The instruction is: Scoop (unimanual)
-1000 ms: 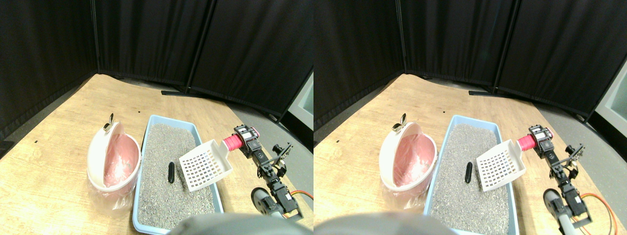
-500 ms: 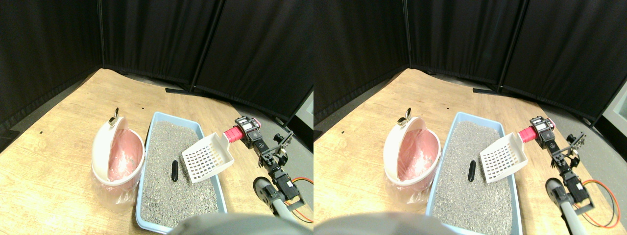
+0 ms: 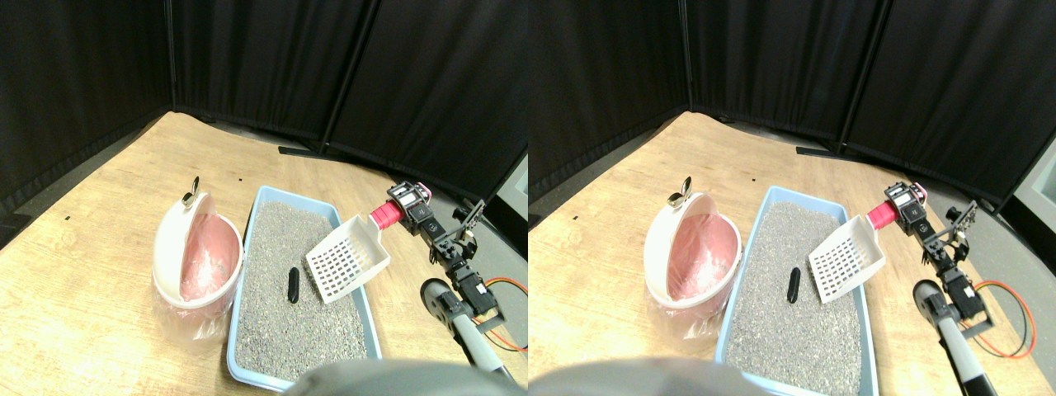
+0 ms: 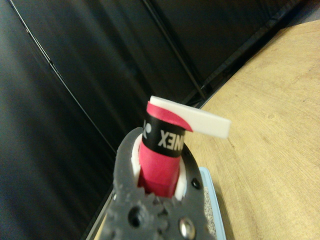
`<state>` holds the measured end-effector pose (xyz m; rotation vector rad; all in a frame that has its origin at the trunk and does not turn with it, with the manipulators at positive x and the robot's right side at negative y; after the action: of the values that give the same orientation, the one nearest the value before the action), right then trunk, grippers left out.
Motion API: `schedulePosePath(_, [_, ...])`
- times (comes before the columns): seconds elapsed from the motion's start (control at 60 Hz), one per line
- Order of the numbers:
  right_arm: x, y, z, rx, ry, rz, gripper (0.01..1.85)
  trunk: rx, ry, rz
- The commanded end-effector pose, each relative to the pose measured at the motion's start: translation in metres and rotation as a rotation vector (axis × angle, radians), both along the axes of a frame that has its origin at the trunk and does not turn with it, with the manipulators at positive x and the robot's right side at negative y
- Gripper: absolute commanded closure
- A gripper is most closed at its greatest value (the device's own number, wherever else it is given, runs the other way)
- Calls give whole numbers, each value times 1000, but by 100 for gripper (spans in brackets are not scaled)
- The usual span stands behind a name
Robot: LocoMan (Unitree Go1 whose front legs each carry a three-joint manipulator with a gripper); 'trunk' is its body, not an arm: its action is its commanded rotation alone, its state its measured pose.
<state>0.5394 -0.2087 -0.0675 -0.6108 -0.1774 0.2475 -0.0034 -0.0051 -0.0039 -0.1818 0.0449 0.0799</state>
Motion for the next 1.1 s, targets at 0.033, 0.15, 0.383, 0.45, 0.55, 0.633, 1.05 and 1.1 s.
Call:
schedulePosePath(0.033, [2,3,7,-36,-48,22,180,-27,21,12])
schedulePosePath(0.15, [3,6,7,-80,-46,41,180,-31,28,13])
schedulePosePath(0.383, [5,18,-8,-116,-21,94,180,-50,48,29])
schedulePosePath(0.45, [5,22,-14,-112,-15,116,180,-57,46,43])
schedulePosePath(0.55, [4,30,-25,-114,19,99,180,-74,60,60])
schedulePosePath(0.633, [2,36,-31,-90,44,102,180,-89,71,70])
schedulePosePath(1.05, [-23,87,-93,65,212,173,180,-155,121,117])
schedulePosePath(1.1, [-25,92,-96,79,221,176,180,-164,127,124])
